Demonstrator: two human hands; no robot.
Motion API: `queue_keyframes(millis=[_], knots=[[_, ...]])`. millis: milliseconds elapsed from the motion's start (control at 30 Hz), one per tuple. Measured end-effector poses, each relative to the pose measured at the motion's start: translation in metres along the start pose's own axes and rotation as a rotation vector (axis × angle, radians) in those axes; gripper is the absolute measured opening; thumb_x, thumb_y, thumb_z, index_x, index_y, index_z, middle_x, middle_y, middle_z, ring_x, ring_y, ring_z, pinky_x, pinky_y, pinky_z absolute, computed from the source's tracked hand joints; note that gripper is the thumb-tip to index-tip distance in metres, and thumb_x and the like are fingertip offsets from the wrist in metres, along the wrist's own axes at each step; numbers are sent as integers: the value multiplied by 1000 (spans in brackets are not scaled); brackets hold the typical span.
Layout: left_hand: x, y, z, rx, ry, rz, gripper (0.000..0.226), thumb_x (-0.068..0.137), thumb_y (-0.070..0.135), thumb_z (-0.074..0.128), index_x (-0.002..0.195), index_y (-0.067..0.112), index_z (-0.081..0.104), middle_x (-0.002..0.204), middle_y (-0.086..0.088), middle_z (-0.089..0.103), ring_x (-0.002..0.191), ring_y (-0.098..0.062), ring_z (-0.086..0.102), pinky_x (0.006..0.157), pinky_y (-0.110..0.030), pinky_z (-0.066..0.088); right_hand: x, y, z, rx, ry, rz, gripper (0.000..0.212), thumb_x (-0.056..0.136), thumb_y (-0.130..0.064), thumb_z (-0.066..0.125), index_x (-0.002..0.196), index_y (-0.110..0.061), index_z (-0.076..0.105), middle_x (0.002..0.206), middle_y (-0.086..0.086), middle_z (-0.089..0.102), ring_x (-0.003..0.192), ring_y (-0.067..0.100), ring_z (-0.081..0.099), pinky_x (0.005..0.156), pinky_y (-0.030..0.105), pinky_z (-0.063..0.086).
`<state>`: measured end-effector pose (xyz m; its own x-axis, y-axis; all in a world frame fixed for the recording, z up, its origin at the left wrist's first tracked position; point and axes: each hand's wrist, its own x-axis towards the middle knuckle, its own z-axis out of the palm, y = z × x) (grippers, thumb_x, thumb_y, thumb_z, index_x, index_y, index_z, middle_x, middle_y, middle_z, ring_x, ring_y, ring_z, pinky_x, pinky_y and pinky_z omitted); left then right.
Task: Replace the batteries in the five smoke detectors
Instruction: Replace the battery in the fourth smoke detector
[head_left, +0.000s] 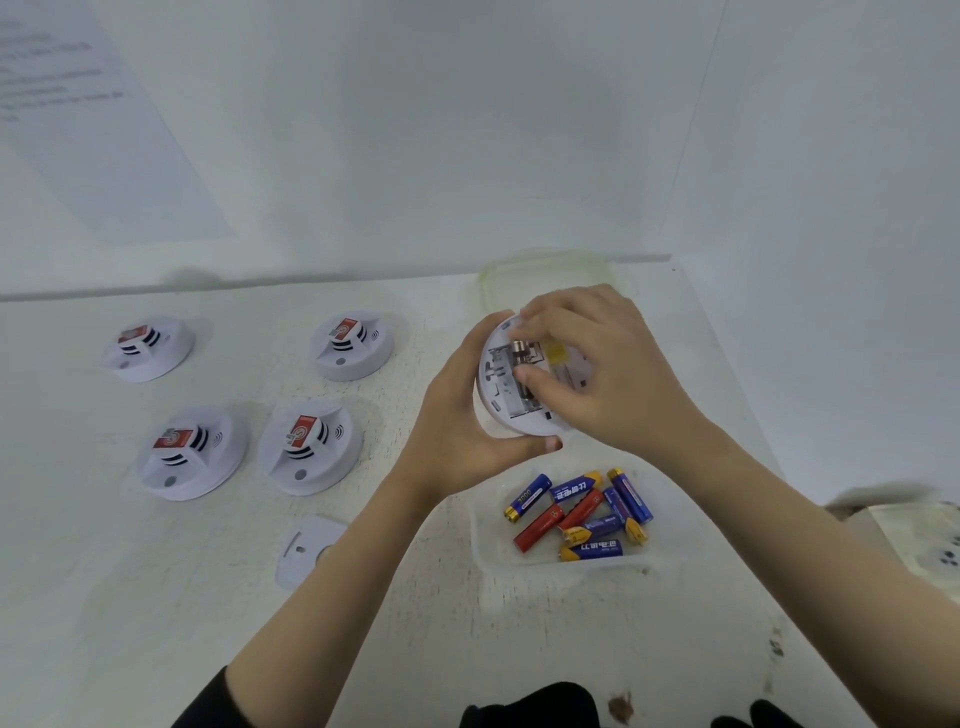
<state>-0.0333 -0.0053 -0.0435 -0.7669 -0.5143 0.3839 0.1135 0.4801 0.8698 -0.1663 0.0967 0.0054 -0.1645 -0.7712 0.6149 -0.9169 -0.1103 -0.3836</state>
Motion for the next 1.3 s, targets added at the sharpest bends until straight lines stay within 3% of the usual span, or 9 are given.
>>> queue_keyframes(millis=[100,233,333,533,767,900,1067,1200,1300], knots=[[-2,3,3,8,2,-7,97,57,3,90,138,13,36,131,1,54,123,-14,55,98,-26,47,-4,2,2,17,-36,51,33,79,-34,57,109,-23,64,115,-3,60,110,18,52,93,34,36],[-3,5,4,54,0,0,98,57,6,90,138,11,36,130,1,54,121,-10,55,96,-21,46,-10,1,4,197,-69,163,29,82,-31,58,110,-26,62,137,2,48,127,19,44,103,39,36],[-4,6,3,58,-6,2,98,57,5,90,139,9,36,131,1,54,120,-10,56,97,-22,47,-13,0,4,254,-76,177,25,82,-23,62,107,-21,65,136,6,51,127,17,46,101,35,42],[-8,7,2,70,-31,-1,100,57,8,91,140,9,36,133,3,53,123,-9,54,98,-18,44,-16,1,4,194,-127,142,21,84,-26,61,103,-20,68,137,6,51,121,23,52,95,43,46],[-7,11,1,58,-19,30,98,56,10,90,138,9,37,131,5,55,120,-8,56,96,-18,45,-18,0,5,139,-111,116,25,85,-26,56,106,-21,68,139,4,50,120,22,51,94,29,39],[-3,15,1,31,2,60,97,55,7,92,135,16,38,126,21,56,120,-7,56,95,-17,45,-12,-2,0,126,-92,64,27,85,-28,52,104,-19,69,135,5,54,117,23,53,95,32,43],[1,16,1,36,15,100,98,54,6,92,135,12,38,126,20,56,120,-10,56,96,-21,46,-6,-2,-2,90,-48,33,26,85,-30,51,98,-19,71,131,2,58,114,22,55,89,37,49],[0,14,1,45,13,99,97,56,13,90,137,6,37,127,10,57,120,-14,57,97,-26,47,-8,0,2,63,-29,31,23,86,-30,52,95,-19,71,131,2,58,114,23,55,88,37,49],[0,14,2,77,22,93,96,56,15,90,136,16,37,126,19,56,119,-9,57,96,-20,45,-8,0,4,82,-46,54,21,86,-28,55,97,-19,71,133,3,56,117,23,54,93,36,47]])
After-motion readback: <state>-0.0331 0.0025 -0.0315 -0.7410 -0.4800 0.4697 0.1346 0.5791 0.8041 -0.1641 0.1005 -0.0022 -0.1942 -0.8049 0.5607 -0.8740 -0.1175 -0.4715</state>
